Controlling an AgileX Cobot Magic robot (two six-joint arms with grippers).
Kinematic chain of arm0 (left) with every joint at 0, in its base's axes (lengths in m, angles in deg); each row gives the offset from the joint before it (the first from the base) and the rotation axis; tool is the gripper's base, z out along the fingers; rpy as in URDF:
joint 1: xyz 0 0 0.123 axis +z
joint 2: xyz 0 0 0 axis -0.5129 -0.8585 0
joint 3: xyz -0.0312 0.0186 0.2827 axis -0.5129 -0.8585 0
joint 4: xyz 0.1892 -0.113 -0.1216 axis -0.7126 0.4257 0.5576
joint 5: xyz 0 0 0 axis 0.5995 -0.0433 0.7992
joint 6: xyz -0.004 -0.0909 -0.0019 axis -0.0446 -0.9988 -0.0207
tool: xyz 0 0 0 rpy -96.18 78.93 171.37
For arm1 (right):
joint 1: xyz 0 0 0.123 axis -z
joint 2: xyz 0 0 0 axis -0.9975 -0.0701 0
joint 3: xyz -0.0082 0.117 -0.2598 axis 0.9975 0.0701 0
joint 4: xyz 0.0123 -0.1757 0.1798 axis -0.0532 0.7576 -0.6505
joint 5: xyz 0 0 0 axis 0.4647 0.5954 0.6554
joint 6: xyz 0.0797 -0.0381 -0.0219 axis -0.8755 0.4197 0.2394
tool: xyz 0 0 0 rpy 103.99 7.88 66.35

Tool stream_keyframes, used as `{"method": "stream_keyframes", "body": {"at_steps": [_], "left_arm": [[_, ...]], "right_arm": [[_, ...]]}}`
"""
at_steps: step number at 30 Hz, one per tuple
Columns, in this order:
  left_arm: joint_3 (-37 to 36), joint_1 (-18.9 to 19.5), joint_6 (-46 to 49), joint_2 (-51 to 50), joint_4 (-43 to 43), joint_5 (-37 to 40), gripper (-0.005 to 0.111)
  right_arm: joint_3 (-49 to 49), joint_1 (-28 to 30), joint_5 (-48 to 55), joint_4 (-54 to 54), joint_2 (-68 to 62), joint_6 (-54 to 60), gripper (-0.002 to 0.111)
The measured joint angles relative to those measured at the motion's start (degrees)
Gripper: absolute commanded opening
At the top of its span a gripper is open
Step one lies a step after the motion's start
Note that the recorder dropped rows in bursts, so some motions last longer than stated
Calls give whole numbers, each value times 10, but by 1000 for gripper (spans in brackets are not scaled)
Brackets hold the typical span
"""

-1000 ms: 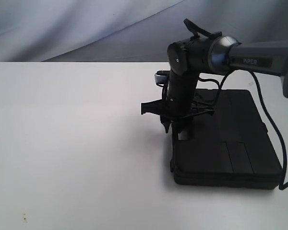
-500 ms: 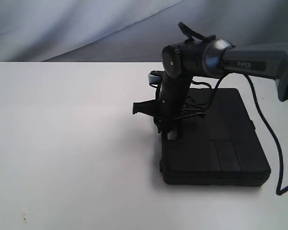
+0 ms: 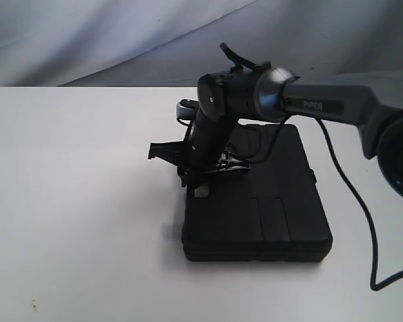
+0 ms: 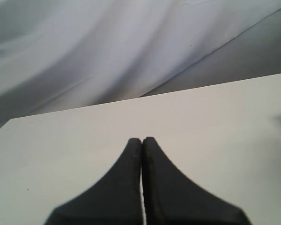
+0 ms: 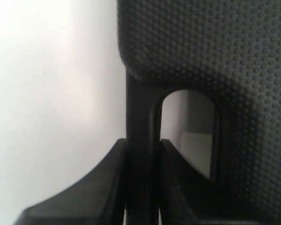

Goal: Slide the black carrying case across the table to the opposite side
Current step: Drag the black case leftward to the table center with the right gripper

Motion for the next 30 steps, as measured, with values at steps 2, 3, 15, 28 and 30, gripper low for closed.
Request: {"method": "stream_keyframes", "body": {"at_steps": [2,3,15,28,30], "left_arm": [[0,0,0,0,0,0,0],[0,0,0,0,0,0,0],[0,0,0,0,0,0,0],[0,0,0,0,0,0,0],[0,0,0,0,0,0,0]], "right_arm": [[-28,-7,12,-1,-15,-2,0],[-44,-11,20,-1,-23,-5,0],[-106,-21,53,0,-54,-23,0],[-107,-24,54,15,-55,-26,11],[-107,-24,54,17,-55,-27,21]]}}
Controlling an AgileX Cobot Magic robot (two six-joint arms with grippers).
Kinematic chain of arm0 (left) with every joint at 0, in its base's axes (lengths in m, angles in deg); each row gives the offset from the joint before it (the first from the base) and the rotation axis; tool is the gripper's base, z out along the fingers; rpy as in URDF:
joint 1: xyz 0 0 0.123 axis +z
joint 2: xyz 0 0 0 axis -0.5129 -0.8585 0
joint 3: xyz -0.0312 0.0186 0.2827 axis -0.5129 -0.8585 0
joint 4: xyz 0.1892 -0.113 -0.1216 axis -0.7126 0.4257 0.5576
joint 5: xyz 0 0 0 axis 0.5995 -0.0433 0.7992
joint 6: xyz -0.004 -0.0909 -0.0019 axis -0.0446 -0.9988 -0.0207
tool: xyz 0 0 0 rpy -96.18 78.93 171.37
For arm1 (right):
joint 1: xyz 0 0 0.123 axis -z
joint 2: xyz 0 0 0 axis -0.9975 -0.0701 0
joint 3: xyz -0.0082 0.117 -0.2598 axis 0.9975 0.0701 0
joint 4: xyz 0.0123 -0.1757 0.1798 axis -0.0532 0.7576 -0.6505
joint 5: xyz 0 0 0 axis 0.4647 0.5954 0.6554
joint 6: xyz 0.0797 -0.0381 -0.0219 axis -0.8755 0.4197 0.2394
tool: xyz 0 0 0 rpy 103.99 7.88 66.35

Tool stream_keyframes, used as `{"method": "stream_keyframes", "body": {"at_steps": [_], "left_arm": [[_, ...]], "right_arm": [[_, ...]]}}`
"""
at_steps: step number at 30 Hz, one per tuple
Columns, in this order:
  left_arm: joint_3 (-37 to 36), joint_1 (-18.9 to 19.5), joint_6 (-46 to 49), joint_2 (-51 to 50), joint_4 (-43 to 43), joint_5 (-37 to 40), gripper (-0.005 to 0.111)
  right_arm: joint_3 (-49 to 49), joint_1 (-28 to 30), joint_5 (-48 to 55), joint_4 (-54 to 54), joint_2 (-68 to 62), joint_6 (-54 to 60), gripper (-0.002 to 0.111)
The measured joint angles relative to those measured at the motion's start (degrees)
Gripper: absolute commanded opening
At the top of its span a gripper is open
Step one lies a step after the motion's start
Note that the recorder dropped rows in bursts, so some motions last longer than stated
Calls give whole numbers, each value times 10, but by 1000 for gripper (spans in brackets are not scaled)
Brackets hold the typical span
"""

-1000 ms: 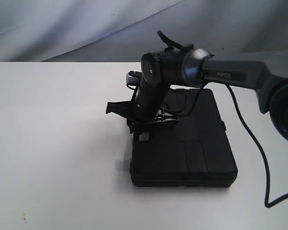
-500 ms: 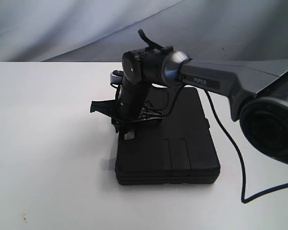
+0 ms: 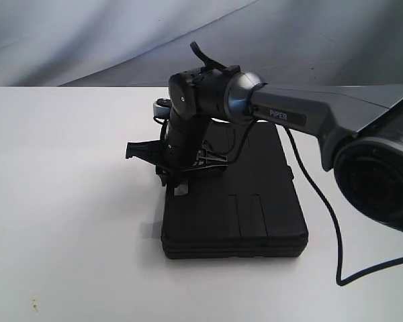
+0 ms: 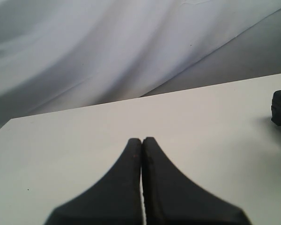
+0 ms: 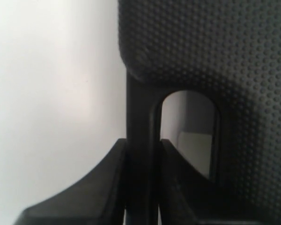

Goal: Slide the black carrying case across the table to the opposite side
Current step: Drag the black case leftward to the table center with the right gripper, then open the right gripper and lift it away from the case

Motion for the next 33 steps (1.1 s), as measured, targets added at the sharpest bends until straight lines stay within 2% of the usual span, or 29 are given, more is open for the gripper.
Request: {"method": "stream_keyframes", "body": {"at_steps": [3,14,23,27,33], "left_arm": [[0,0,0,0,0,0,0],[0,0,0,0,0,0,0],[0,0,0,0,0,0,0],[0,0,0,0,0,0,0],[0,0,0,0,0,0,0]], "right_arm": [[0,0,0,0,0,0,29],[-1,0,-7,22,4,-13,29],[-1,0,3,126,67,-29,28],[-1,-5,18,215,108,-17,23],[-1,-20,16,316,172,66,2]]}}
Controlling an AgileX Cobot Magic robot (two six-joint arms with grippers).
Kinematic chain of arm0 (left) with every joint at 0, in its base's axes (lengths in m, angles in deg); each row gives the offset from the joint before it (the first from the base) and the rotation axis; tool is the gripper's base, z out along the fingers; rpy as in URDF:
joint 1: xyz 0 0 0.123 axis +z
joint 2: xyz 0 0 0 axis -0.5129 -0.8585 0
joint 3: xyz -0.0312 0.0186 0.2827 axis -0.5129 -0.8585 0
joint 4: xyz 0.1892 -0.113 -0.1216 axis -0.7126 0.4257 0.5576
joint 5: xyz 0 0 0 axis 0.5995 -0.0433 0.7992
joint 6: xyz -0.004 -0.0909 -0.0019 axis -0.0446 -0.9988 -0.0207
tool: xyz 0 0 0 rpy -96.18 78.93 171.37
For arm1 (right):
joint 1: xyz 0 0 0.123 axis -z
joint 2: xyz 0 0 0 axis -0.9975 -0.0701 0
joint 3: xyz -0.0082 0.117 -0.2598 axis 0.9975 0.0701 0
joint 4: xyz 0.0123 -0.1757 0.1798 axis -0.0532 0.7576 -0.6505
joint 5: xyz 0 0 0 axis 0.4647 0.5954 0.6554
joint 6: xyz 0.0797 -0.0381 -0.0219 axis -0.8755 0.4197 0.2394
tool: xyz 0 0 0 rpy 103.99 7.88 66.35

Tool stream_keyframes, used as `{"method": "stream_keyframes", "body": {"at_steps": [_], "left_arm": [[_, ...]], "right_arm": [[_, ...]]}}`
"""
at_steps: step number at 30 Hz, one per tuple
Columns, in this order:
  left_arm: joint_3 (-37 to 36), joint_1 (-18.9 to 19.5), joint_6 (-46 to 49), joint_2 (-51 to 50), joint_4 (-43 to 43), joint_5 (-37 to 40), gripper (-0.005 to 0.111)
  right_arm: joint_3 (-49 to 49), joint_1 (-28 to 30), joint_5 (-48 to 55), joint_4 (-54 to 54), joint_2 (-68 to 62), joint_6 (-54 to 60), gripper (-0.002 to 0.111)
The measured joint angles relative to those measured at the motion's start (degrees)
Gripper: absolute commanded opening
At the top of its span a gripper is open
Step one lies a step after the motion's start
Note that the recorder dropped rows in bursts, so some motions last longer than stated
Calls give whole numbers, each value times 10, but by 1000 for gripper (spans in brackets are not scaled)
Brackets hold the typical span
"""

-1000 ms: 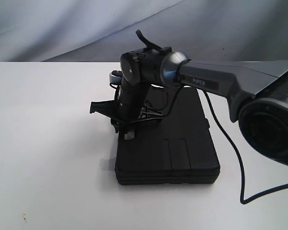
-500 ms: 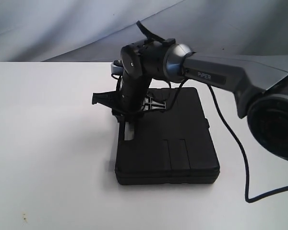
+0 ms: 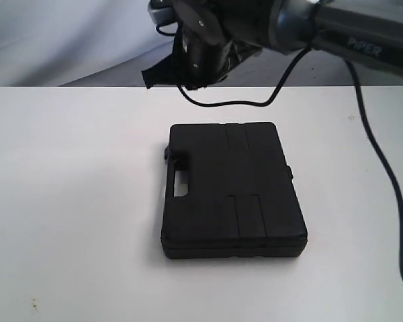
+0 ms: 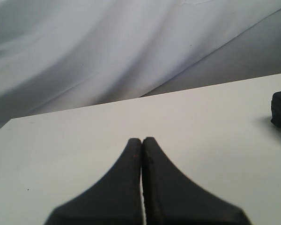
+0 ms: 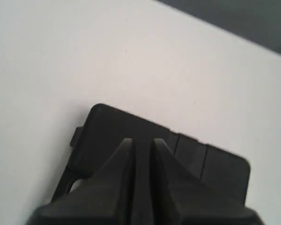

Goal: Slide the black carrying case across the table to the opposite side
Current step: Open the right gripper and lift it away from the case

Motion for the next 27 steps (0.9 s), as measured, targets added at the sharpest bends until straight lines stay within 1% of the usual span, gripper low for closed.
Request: {"method": "stream_keyframes", "body": {"at_steps": [1,4,8,15,20,22,25,27], "left_arm": [[0,0,0,0,0,0,0],[0,0,0,0,0,0,0],[0,0,0,0,0,0,0],[0,0,0,0,0,0,0],[0,0,0,0,0,0,0],[0,0,0,0,0,0,0],[0,0,0,0,0,0,0],[0,0,0,0,0,0,0]], "right_arm": [[0,-1,-8,10,11,16,0],[16,-3,-43,23,44,60,0],[63,-3,-102,24,93,95,0],[199,-3,-233,27,208,101,0],[285,-3,-280,49,295,75,0],[319,-3,-283,88,333,39,0],[374,-1,-283,181,403,-53,0],[404,18,-304,194,457,-66,0]]}}
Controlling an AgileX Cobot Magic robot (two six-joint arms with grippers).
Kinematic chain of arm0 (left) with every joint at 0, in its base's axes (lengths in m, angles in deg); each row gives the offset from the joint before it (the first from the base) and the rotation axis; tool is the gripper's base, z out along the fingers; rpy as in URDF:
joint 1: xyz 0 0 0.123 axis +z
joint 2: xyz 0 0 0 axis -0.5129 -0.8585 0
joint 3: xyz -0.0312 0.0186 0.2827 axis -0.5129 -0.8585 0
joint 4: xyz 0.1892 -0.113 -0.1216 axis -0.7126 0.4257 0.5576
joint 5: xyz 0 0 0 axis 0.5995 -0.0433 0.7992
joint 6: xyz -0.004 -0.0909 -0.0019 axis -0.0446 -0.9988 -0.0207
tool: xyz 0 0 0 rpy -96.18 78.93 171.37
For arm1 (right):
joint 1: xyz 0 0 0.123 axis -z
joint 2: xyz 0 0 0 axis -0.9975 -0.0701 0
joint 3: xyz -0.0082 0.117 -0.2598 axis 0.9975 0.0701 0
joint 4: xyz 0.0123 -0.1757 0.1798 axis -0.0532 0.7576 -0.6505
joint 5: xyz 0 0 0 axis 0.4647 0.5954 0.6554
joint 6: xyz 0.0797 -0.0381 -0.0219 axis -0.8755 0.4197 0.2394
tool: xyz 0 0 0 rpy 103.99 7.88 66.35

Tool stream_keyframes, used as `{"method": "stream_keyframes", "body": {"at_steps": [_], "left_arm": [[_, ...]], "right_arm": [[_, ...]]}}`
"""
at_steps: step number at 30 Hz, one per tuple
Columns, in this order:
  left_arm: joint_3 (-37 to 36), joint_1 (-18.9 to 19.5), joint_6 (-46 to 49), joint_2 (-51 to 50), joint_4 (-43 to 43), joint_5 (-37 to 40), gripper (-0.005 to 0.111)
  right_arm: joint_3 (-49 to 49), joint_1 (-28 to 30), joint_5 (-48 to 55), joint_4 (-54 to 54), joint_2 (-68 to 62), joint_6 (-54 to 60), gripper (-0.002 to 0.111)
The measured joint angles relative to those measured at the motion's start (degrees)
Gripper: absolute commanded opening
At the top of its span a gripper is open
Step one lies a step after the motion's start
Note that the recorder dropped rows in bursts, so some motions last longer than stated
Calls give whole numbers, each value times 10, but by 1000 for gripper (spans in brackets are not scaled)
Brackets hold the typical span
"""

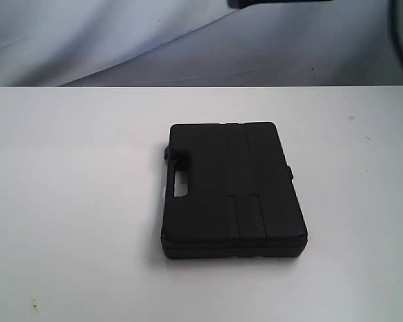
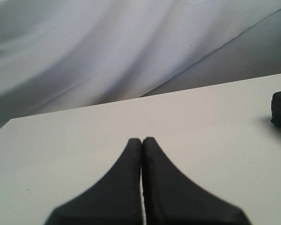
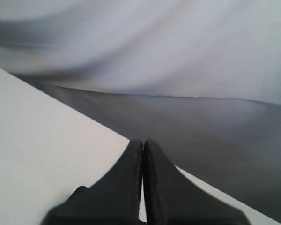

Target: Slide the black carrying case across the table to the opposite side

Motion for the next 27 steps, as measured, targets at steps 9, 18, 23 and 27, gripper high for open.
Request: {"method": "stream_keyframes", "body": {"at_steps": [9,18,23,27], "left_arm": [[0,0,0,0,0,0,0],[0,0,0,0,0,0,0],[0,0,0,0,0,0,0],[0,0,0,0,0,0,0]], "right_arm": [[157,223,-91,-244,189,362,0],[301,350,-182,-346,326,457,0],[359,373,-182,-356,423,430,0],[412,389,-188,-376,517,425,0]]}}
